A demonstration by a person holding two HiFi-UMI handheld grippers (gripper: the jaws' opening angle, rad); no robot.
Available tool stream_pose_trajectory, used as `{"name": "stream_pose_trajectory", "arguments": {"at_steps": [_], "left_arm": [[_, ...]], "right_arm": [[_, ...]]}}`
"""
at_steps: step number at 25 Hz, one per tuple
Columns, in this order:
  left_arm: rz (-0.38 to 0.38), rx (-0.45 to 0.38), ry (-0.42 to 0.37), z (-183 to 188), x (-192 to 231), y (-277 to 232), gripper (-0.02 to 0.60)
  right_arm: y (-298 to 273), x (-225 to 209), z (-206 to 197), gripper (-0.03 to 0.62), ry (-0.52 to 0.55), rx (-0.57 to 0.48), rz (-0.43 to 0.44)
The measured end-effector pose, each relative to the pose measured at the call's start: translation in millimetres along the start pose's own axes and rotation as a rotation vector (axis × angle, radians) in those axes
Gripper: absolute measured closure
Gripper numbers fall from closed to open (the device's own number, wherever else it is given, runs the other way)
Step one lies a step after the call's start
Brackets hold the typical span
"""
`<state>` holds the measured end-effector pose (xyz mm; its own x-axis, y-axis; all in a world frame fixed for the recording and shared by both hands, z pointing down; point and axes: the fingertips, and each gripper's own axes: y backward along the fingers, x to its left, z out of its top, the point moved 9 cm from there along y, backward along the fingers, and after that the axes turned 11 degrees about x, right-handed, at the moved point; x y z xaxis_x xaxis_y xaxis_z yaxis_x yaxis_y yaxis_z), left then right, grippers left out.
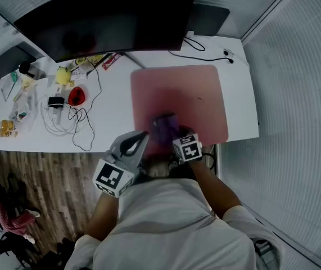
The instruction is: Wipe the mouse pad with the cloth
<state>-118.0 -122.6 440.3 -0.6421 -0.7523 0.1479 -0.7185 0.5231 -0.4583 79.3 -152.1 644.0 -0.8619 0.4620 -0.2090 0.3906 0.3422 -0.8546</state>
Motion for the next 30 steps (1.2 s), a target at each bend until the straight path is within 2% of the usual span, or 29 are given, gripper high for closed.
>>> {"name": "stream_pose_trajectory", "arguments": {"at_steps": [18, 30], "left_arm": [[-0.116, 0.005, -0.050, 34.6, -81.0, -115.4, 0.580], [-0.159, -0.005, -0.060, 48.9, -103.2, -151.7, 0.580]], "right_arm": [[79.0, -170.1, -65.8, 0.537, -0.069, -0.003, -0.197], [121.0, -249.0, -107.1, 0.537, -0.251, -0.024, -0.321]]}}
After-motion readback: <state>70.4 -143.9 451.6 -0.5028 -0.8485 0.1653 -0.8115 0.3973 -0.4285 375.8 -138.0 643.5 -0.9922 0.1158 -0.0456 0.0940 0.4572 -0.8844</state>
